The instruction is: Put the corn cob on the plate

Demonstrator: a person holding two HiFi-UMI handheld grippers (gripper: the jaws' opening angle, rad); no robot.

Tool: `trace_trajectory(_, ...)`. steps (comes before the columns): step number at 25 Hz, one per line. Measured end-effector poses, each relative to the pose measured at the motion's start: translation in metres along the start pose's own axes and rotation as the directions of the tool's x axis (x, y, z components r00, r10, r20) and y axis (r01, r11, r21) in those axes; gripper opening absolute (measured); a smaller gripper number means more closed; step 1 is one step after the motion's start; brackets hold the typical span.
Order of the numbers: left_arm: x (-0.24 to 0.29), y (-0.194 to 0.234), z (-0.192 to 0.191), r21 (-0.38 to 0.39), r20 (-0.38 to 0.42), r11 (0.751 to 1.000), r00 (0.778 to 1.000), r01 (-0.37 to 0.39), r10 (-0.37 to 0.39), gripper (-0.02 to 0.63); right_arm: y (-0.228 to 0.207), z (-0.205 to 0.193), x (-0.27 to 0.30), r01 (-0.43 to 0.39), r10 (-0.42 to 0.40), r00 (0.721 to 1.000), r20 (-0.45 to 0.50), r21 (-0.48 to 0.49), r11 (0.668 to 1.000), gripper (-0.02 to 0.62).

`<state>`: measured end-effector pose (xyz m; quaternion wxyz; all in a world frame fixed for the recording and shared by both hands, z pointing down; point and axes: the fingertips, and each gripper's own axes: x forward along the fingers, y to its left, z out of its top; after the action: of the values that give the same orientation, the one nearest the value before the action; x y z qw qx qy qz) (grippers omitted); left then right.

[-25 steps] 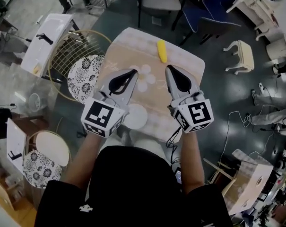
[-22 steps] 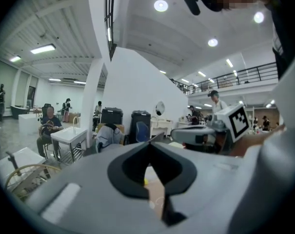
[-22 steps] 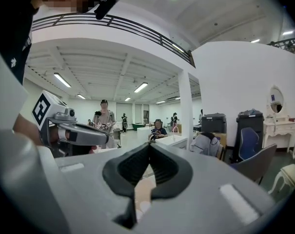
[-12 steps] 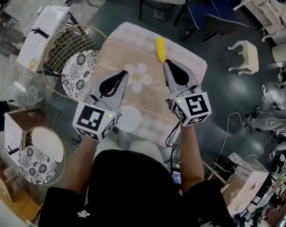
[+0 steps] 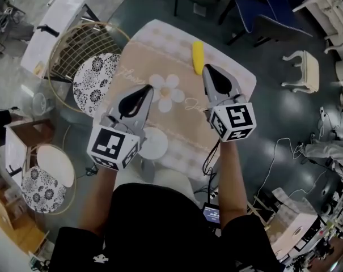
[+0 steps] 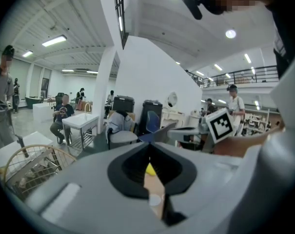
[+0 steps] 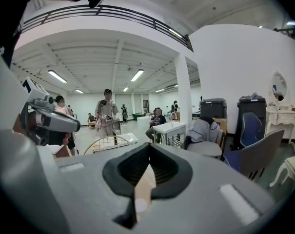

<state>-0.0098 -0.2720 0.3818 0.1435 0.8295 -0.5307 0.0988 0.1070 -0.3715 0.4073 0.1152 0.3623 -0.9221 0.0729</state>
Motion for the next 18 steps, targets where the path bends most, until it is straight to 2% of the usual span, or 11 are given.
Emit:
trace_trajectory(6,0.010,0.008,-0.017,-0.013,-0.026,1.000,0.999,-0.027,0.027,0.005,-0.020,-0.027,0.024,0.002,-0.002,0.999,-0.047,0.007,1.000,0.003)
trace_trajectory(11,0.006,0.013,-0.020,-0.007,0.014,0.997,0.997,-0.076,0.076,0.005,-0.039,-0.059,0.048,0.012,-0.011,0.995,-0.102,0.017,1.000,0.003)
trace_trajectory(18,0.009,0.023,-0.039,-0.023,-0.022,0.995,0.995,-0.094,0.094,0.005,-0.052,-0.091,0.075,0.027,-0.026,0.987,-0.158,0.002,1.000,0.003)
